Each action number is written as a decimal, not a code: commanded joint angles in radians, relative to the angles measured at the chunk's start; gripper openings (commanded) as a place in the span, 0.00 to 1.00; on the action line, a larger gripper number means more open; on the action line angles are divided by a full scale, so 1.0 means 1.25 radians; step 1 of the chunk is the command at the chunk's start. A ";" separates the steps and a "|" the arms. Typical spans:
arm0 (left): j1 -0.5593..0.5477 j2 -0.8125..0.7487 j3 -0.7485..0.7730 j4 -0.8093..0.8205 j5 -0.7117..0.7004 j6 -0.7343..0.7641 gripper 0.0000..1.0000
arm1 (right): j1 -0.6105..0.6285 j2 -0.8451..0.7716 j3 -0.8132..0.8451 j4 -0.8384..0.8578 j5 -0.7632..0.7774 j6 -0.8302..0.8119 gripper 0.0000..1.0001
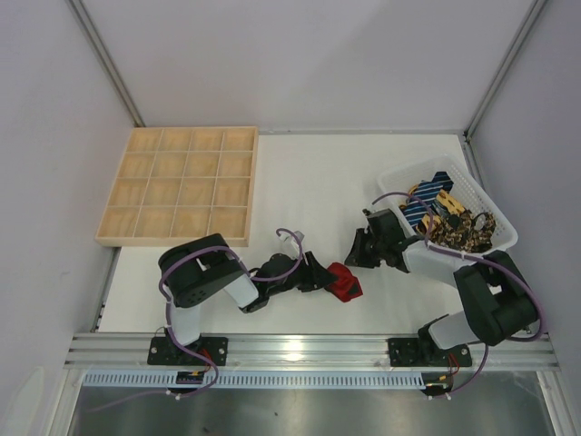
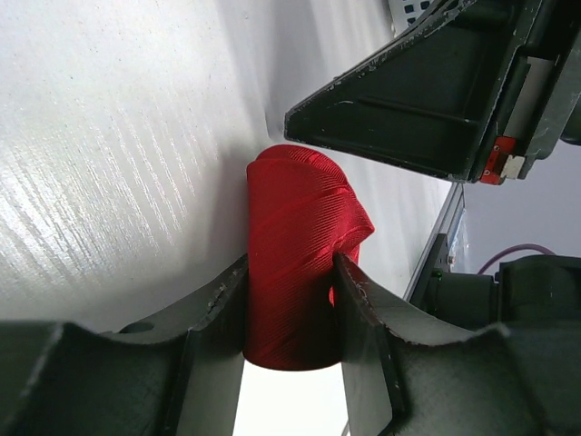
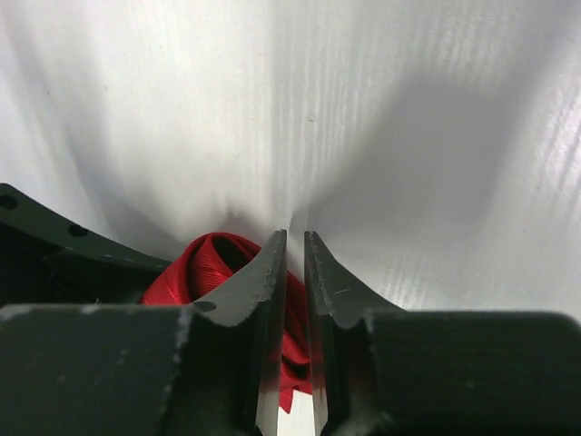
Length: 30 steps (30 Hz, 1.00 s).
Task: Roll the ties
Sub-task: Roll the tie, then place the rolled tie into the container
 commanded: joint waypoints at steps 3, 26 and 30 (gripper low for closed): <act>0.004 0.044 -0.028 -0.210 -0.011 0.062 0.48 | 0.013 -0.009 -0.002 0.043 -0.052 -0.006 0.17; 0.003 0.024 -0.045 -0.182 0.024 0.051 0.39 | 0.017 -0.119 0.020 -0.070 0.052 -0.023 0.23; 0.003 0.024 -0.062 -0.155 0.040 0.044 0.28 | -0.036 -0.194 0.029 -0.149 0.072 -0.049 0.26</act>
